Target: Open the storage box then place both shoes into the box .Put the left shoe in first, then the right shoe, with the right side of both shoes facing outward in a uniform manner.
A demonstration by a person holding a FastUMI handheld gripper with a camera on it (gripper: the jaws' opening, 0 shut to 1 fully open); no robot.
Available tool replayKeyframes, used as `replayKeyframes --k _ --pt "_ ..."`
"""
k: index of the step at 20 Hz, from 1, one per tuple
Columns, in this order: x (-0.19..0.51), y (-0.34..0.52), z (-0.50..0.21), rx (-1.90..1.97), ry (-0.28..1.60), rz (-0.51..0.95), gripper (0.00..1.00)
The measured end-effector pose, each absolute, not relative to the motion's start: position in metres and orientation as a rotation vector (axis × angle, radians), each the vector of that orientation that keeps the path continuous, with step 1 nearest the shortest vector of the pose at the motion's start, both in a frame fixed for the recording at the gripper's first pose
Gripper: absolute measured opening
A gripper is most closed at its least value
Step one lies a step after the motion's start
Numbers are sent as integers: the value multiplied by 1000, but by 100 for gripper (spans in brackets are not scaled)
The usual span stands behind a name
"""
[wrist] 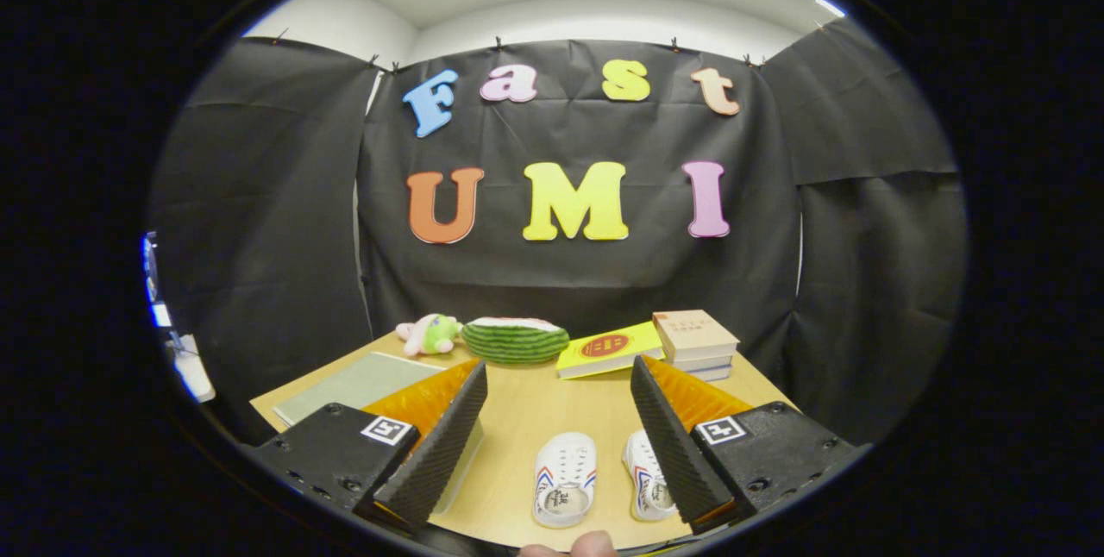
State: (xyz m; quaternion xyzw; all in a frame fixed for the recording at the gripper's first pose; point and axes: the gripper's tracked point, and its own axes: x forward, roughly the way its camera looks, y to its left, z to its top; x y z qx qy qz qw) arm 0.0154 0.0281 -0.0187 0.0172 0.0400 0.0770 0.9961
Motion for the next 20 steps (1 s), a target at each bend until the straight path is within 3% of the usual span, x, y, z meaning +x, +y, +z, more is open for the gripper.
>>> replayKeyframes --k 8,20 --pt "13 49 -42 79 170 305 100" --pt "22 115 -138 409 547 624 98"
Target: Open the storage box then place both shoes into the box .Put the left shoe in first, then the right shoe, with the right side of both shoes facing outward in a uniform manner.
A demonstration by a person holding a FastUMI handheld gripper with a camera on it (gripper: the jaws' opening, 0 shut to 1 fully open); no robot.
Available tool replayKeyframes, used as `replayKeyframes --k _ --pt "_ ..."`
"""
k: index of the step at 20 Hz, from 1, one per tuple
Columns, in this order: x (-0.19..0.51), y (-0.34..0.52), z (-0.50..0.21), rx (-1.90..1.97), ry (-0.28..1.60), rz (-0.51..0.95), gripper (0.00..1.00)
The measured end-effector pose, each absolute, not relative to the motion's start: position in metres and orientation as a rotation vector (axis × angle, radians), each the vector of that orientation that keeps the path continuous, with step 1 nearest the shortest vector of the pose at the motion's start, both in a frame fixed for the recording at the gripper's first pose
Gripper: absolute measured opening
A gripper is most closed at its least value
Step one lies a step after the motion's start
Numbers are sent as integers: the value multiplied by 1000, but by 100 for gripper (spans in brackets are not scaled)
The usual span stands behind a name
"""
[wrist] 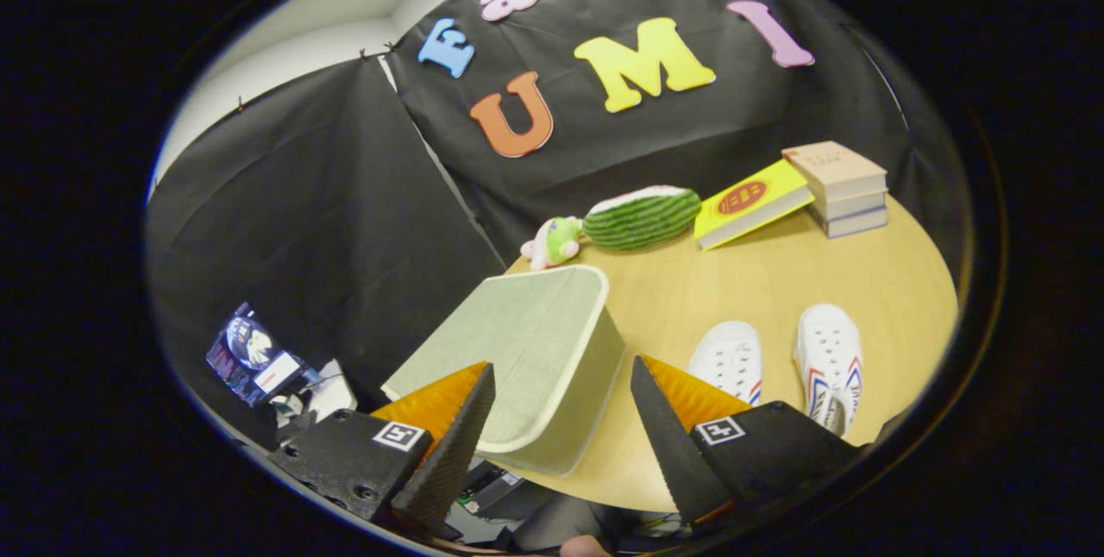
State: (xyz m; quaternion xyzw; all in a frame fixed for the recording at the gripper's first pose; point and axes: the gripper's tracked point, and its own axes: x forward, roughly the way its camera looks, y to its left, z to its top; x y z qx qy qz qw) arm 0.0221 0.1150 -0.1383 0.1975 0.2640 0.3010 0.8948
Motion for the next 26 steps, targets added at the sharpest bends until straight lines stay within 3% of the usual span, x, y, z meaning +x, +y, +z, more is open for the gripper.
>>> replayKeyframes --k 4,11,17,19,26 --pt "20 138 -160 538 659 692 92" --pt "25 158 -175 756 774 752 72" --pt "30 163 -172 863 809 757 33" --pt "31 164 -154 880 775 766 5" --pt "20 196 -74 810 634 840 5"
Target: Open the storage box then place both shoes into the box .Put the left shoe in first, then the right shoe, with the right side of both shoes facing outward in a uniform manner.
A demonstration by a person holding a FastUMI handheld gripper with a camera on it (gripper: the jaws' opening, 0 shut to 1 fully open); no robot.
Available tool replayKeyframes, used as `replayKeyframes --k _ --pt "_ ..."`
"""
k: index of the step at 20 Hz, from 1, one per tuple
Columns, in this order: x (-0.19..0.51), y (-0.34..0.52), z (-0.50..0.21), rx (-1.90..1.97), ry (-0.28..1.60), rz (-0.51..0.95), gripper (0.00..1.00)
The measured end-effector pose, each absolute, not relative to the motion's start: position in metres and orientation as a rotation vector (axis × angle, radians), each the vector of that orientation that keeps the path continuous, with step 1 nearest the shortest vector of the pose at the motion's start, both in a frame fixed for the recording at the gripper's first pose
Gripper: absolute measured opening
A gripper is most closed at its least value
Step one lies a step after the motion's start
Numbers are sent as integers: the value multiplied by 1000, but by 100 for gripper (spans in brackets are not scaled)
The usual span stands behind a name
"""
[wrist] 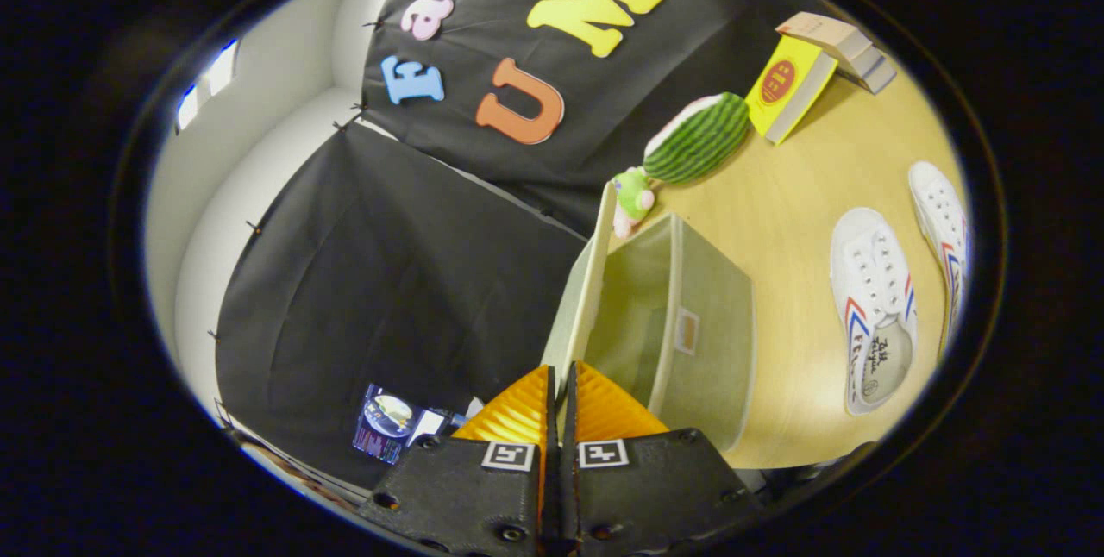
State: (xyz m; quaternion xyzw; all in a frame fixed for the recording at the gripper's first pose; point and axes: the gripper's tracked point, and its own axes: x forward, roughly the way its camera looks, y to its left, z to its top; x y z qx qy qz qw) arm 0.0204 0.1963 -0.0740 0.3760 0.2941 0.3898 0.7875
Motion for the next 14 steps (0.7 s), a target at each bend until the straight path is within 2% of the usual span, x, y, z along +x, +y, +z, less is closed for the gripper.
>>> replayKeyframes --k 9,10,14 --pt "-2 298 3 549 518 961 5" --pt "-6 310 13 507 491 986 8" --pt "-19 335 28 353 368 1031 69"
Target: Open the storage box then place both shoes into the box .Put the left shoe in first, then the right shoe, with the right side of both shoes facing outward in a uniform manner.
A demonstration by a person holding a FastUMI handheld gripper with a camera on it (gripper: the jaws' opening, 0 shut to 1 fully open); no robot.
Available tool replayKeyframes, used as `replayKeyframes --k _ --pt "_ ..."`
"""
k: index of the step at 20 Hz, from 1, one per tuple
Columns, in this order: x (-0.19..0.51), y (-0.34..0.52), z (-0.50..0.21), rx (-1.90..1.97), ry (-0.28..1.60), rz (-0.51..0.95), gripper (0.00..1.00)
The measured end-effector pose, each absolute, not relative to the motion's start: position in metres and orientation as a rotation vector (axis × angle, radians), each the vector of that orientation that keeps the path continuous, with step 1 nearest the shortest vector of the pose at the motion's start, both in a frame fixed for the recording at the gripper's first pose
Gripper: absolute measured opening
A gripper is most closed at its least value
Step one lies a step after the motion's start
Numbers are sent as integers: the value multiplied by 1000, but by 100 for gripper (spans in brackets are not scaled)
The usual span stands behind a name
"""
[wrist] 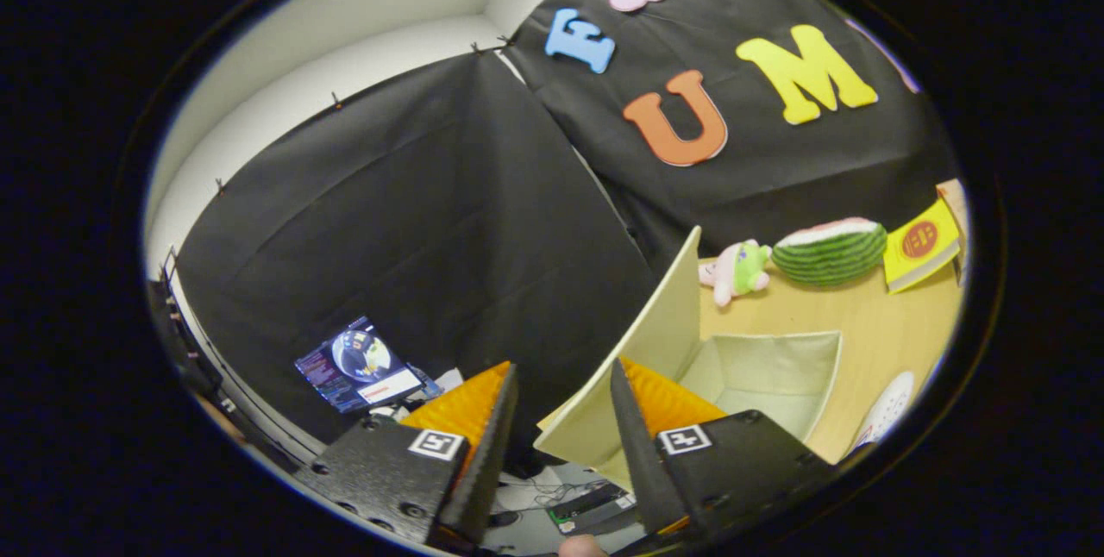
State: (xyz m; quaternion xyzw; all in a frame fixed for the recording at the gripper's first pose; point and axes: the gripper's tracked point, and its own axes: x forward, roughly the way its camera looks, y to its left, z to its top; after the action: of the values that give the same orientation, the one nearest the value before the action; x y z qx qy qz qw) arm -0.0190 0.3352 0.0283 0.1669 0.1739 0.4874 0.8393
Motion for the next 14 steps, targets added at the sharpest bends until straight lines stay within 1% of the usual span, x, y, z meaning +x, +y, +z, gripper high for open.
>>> replayKeyframes --k 1,3,6,8,11,14 --pt "-21 337 29 335 351 1035 88" --pt "-23 341 39 333 318 1037 93" --pt "-33 352 48 358 317 1063 92" --pt "-30 351 46 358 318 1051 93" --pt "-15 333 40 333 306 973 92" --pt "6 304 39 270 252 855 93"
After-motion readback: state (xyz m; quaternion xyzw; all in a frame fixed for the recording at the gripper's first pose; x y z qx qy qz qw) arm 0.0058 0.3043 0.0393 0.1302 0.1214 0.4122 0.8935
